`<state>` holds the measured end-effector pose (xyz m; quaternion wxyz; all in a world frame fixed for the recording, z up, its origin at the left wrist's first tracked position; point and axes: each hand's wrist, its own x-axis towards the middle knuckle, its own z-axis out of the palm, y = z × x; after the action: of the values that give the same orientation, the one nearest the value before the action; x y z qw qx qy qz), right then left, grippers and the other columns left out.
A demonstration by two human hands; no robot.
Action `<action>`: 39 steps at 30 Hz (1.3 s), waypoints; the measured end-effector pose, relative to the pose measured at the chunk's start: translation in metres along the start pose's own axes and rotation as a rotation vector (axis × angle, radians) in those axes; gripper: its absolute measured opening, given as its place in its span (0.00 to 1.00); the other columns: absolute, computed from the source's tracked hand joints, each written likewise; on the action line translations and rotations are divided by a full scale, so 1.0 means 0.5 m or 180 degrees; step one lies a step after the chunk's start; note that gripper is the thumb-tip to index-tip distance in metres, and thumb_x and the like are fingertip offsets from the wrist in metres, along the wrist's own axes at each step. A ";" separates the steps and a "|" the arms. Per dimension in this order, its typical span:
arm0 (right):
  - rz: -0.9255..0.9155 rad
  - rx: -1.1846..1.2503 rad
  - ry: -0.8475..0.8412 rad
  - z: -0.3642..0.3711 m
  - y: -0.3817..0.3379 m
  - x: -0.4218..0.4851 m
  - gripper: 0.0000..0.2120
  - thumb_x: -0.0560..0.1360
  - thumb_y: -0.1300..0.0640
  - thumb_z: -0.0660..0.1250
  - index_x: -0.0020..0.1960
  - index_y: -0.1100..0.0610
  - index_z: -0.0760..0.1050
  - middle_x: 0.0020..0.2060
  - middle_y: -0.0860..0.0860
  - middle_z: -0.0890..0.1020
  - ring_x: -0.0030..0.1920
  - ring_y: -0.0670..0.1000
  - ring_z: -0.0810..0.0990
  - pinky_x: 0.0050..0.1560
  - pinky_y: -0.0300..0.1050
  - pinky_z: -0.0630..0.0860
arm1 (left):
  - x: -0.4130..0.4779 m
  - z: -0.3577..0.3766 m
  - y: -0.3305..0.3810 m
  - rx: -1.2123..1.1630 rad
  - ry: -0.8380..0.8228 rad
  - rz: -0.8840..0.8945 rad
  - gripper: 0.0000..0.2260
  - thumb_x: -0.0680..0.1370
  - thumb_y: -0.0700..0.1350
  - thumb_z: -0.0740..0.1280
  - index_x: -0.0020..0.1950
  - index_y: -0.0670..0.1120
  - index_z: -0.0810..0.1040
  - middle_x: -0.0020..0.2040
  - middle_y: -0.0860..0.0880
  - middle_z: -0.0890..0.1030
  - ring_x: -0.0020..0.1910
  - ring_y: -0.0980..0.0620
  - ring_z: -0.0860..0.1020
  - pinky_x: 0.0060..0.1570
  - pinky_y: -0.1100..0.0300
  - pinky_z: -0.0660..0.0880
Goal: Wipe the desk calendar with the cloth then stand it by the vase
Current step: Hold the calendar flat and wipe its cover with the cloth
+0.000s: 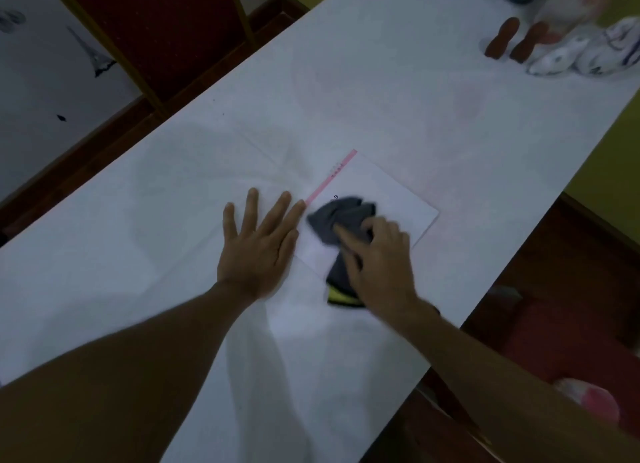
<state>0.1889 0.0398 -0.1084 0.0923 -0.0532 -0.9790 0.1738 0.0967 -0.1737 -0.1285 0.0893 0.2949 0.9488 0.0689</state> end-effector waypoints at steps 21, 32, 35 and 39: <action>0.0469 -0.0160 0.0063 -0.010 0.036 0.168 0.15 0.79 0.52 0.64 0.65 0.45 0.77 0.50 0.56 0.73 0.52 0.59 0.71 0.49 0.51 0.65 | 0.001 -0.014 0.003 -0.0131 -0.0031 -0.0066 0.25 0.86 0.57 0.43 0.83 0.57 0.45 0.83 0.60 0.51 0.82 0.41 0.43 0.76 0.32 0.43; 0.0507 -0.0158 0.0177 -0.053 0.108 0.046 0.18 0.74 0.61 0.69 0.63 0.52 0.80 0.48 0.62 0.74 0.48 0.63 0.72 0.46 0.53 0.66 | 0.001 -0.009 0.005 -0.0100 -0.0006 -0.0070 0.25 0.86 0.56 0.42 0.83 0.56 0.46 0.83 0.60 0.52 0.82 0.40 0.45 0.75 0.31 0.46; 0.0774 -0.0178 0.0295 -0.058 0.132 0.104 0.16 0.76 0.60 0.68 0.63 0.53 0.80 0.50 0.63 0.74 0.51 0.65 0.73 0.48 0.54 0.67 | 0.001 -0.005 0.001 -0.0065 -0.0018 -0.0043 0.25 0.85 0.55 0.41 0.83 0.56 0.46 0.83 0.58 0.52 0.82 0.38 0.46 0.74 0.30 0.47; 0.0649 -0.0010 0.0026 -0.047 0.097 0.160 0.15 0.77 0.56 0.66 0.63 0.50 0.80 0.51 0.60 0.74 0.53 0.63 0.72 0.51 0.53 0.66 | 0.001 0.001 -0.002 0.0034 -0.0025 0.0051 0.25 0.85 0.55 0.40 0.83 0.58 0.45 0.84 0.56 0.51 0.82 0.36 0.46 0.74 0.29 0.47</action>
<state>0.1188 0.1039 -0.0907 0.0781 -0.1534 -0.9684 0.1805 0.0959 -0.1744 -0.1291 0.0909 0.3032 0.9465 0.0633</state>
